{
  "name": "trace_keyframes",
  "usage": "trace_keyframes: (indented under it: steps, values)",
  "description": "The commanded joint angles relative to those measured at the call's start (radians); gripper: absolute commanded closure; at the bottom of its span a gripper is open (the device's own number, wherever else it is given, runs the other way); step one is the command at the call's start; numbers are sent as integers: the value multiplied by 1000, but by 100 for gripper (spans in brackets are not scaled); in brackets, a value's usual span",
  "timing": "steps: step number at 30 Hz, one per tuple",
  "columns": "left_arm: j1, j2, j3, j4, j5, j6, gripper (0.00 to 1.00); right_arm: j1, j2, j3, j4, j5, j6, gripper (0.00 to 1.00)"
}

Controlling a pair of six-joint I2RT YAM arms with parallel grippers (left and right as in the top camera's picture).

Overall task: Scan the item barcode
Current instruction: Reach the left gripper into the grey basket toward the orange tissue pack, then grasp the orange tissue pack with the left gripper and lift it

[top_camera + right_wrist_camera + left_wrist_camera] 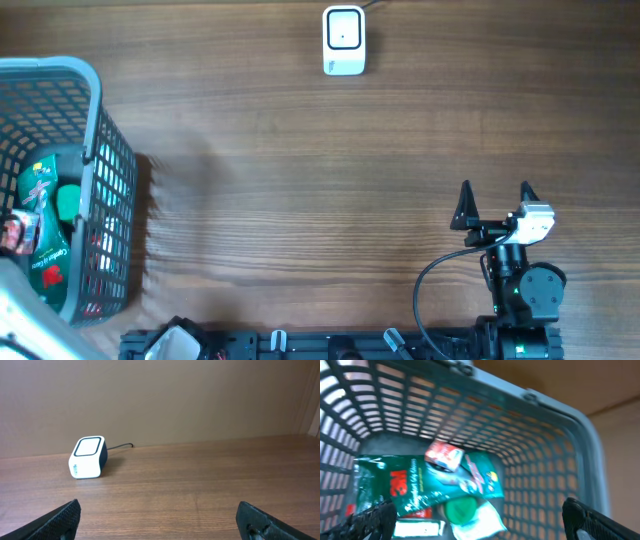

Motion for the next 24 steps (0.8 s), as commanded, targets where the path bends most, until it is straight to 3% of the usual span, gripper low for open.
trace_keyframes:
  steps: [1, 6, 10, 17, 24]
  values:
    - [65, 132, -47, 34, -12, 145, 0, -4, -6, -1, 3, 16, 17, 0]
    - [68, 392, -93, 36, -12, 331, 0, -4, -6, -1, 3, 16, 17, 0]
    - [67, 416, -238, 163, -21, 336, 0, -4, -6, -1, 3, 16, 17, 0]
    - [-23, 416, -479, 418, -202, 339, 0, -4, -6, -1, 3, 16, 17, 0]
    - [-77, 420, -550, 578, -191, 338, 0, -4, -6, -1, 3, 16, 17, 0]
